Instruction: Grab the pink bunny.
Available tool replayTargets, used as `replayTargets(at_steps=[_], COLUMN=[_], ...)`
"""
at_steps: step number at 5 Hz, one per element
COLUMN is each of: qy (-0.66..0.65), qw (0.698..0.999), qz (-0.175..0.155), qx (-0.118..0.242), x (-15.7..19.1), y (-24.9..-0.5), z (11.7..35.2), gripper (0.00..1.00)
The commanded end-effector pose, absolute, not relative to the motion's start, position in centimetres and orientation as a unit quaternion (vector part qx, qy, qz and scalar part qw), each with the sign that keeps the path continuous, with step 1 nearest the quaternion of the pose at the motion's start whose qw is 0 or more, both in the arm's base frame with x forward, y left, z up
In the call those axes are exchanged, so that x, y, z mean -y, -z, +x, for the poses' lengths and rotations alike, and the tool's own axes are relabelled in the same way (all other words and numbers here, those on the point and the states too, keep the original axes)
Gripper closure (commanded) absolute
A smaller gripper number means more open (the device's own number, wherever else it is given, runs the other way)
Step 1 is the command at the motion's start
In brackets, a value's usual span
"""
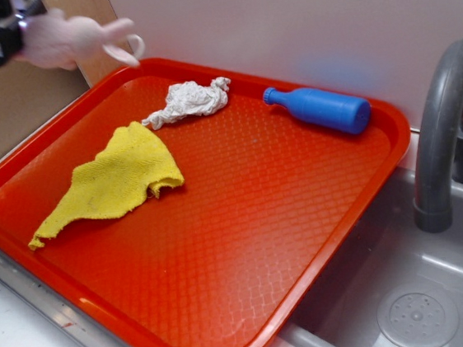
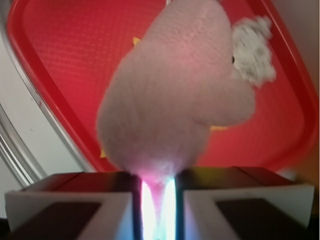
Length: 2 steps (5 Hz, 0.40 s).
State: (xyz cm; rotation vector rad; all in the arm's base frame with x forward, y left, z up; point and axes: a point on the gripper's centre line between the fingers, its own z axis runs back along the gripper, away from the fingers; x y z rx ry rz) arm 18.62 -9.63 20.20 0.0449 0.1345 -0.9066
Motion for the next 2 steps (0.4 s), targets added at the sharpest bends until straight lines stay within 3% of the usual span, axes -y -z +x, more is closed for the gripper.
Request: replayTargets(at_steps=[1,2], qy=[0.207,0.083], qw=[0.977,0.994], qz=[0.001,-0.006], qx=[-0.060,-0.067], x=[15.5,15.9], y=[-24.0,-23.8], z=[14.9,17.0], gripper=[1.00,1.00])
